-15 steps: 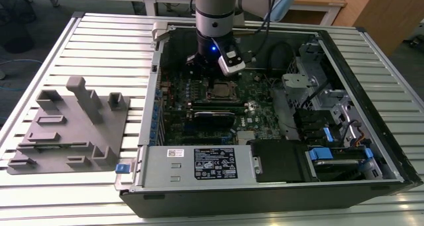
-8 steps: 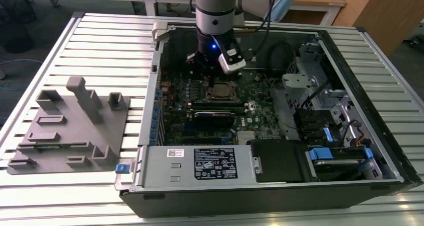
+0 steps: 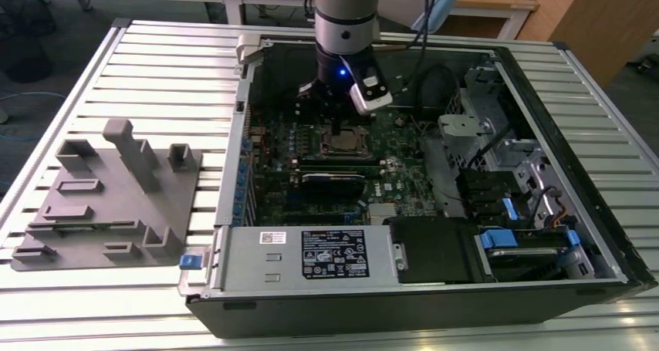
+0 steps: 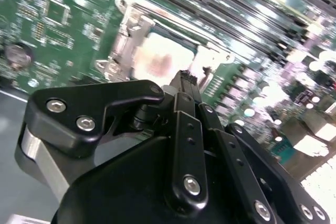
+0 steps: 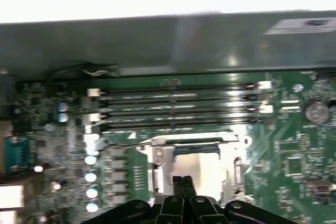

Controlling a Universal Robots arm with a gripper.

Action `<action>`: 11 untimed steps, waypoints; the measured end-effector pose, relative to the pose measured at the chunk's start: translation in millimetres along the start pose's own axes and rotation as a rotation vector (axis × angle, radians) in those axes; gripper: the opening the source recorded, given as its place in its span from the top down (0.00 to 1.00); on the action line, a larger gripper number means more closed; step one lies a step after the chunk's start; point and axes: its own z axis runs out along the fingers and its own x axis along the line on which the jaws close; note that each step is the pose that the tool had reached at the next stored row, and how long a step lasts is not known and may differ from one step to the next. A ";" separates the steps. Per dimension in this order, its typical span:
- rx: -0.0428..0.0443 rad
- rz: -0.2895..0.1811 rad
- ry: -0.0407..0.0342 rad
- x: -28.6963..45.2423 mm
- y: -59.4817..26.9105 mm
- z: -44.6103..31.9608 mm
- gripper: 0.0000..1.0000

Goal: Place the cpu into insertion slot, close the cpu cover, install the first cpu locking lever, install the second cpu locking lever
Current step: 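Close the cpu cover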

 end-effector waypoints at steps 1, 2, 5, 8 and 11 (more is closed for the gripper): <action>-0.0001 0.000 0.0000 -3.7 0.2 0.2 0.90; -0.0001 0.000 0.0000 -7.2 0.5 0.4 0.90; -0.0001 0.000 0.0000 -13.9 0.9 0.7 0.90; 0.0001 0.000 0.0000 -14.4 1.0 -0.2 0.90; -0.0001 0.000 -0.0001 -14.6 1.0 -2.4 0.90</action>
